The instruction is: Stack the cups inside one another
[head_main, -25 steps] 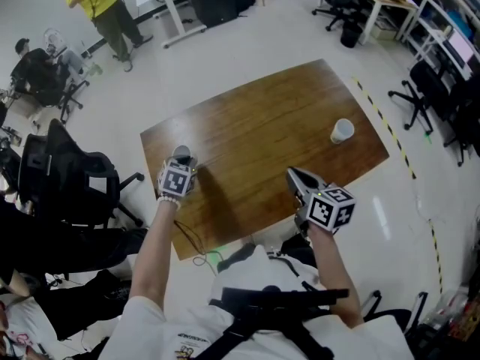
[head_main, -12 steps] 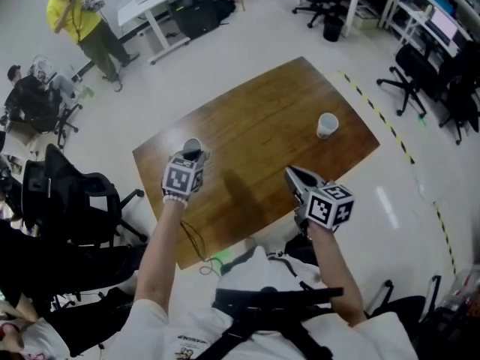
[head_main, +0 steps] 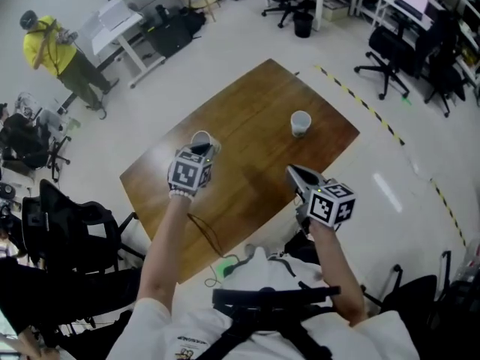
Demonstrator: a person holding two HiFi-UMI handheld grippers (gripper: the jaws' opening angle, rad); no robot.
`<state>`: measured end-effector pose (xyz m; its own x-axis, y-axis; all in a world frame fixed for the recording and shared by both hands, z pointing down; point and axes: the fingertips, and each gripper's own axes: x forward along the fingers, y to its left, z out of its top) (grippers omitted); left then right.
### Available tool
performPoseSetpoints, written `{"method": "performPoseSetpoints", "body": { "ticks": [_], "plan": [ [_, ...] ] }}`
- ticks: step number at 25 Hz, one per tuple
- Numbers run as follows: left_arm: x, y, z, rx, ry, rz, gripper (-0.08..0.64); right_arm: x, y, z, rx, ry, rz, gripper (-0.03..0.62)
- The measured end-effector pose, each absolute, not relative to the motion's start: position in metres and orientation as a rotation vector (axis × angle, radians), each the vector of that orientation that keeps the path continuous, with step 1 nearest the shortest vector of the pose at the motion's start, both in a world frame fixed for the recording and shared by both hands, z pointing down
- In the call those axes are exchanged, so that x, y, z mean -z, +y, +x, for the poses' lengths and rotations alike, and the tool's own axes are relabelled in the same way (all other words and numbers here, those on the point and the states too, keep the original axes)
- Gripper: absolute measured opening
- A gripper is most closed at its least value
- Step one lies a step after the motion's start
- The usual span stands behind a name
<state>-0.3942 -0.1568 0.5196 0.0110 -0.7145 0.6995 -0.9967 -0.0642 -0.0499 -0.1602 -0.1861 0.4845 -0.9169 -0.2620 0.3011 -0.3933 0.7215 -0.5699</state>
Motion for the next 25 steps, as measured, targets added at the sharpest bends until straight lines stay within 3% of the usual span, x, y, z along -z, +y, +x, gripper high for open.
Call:
{"method": "performPoseSetpoints", "body": {
  "ticks": [25],
  "plan": [
    [-0.505,-0.359,-0.217,-1.013,-1.418,2.202,0.011,-0.486,-0.283,-0.031,-1.054,-2.720,0.902,0.023]
  ]
}}
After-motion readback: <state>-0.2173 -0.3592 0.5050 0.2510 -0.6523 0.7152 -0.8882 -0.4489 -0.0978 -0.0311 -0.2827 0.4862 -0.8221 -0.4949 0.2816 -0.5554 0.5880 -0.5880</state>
